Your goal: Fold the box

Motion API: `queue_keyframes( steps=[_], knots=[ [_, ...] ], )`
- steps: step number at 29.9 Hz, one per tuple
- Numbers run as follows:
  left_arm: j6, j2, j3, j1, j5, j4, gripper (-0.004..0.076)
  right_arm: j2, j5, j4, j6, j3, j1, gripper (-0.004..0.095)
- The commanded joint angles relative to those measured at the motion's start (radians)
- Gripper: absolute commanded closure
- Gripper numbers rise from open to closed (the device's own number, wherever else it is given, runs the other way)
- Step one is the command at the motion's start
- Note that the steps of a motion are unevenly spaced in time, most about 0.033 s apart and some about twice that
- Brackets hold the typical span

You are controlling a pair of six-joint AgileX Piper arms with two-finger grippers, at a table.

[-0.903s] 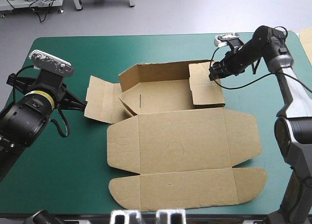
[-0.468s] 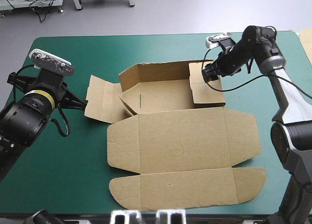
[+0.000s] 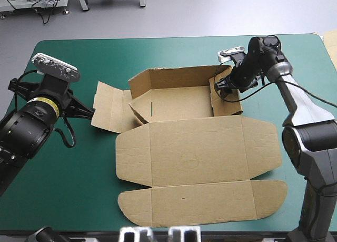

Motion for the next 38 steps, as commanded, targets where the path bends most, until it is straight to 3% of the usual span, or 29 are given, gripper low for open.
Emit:
queue_keyframes(
  steps=[1,12,17,29,34,38],
  knots=[
    [-0.011,-0.017,-0.033,0.000,-0.048,0.031,0.0710,-0.028,0.023,0.021,0.012,-0.021,0.002,0.0368],
    [-0.057,-0.017,-0.033,0.000,-0.048,0.033,0.0710,-0.002,0.023,0.039,-0.058,-0.021,0.002,0.0925],
    [-0.139,-0.017,-0.033,0.000,-0.041,0.085,0.0710,-0.055,0.023,0.039,-0.085,-0.023,0.002,0.0925],
    [-0.143,-0.017,-0.033,0.011,-0.006,0.128,0.0710,-0.315,0.023,-0.045,-0.111,-0.023,0.000,0.0926],
    [-0.114,-0.015,-0.033,0.190,-0.060,0.024,0.0708,-0.361,0.023,0.039,-0.115,-0.023,-0.052,0.0926],
    [0.099,-0.013,-0.031,0.423,-0.150,-0.279,0.0708,-0.373,0.023,0.149,-0.145,-0.023,-0.114,0.0926]
  ],
)
